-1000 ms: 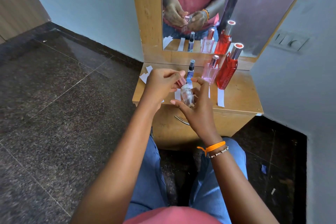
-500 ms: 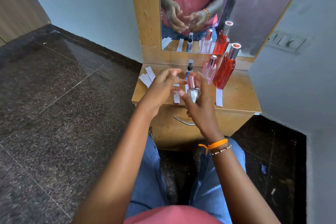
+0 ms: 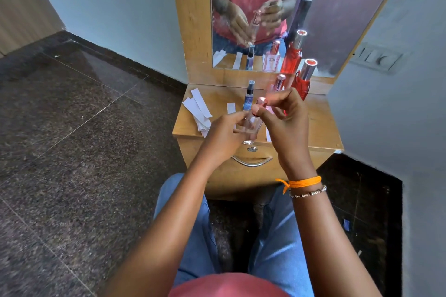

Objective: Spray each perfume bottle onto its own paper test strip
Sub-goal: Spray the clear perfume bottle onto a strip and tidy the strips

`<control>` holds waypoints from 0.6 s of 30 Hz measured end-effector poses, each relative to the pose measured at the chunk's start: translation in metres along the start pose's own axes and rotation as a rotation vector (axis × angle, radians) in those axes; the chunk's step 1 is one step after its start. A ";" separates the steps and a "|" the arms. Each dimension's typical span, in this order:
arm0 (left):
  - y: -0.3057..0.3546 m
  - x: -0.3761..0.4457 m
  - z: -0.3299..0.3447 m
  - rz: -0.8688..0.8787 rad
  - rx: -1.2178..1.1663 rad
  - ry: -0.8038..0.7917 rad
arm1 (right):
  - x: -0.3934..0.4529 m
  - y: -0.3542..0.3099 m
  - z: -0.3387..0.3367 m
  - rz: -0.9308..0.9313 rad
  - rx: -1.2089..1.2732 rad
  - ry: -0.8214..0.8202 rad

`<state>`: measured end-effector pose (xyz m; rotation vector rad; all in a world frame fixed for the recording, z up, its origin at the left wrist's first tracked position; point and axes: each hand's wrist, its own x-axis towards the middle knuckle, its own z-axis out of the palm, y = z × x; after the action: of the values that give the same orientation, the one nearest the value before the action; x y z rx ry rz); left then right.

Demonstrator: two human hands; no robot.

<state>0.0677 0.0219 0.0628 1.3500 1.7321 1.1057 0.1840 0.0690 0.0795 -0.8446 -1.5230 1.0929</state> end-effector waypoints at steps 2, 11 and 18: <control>0.000 0.001 0.000 0.012 0.019 0.005 | 0.005 -0.003 -0.002 0.016 -0.070 -0.004; -0.002 0.000 -0.002 0.018 0.024 0.019 | 0.011 -0.012 -0.008 -0.027 -0.227 -0.141; 0.001 0.001 -0.012 0.011 0.062 -0.009 | 0.021 -0.017 -0.005 -0.032 -0.499 -0.418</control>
<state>0.0576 0.0200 0.0692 1.4013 1.7679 1.0582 0.1848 0.0834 0.1027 -0.9559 -2.2090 0.9118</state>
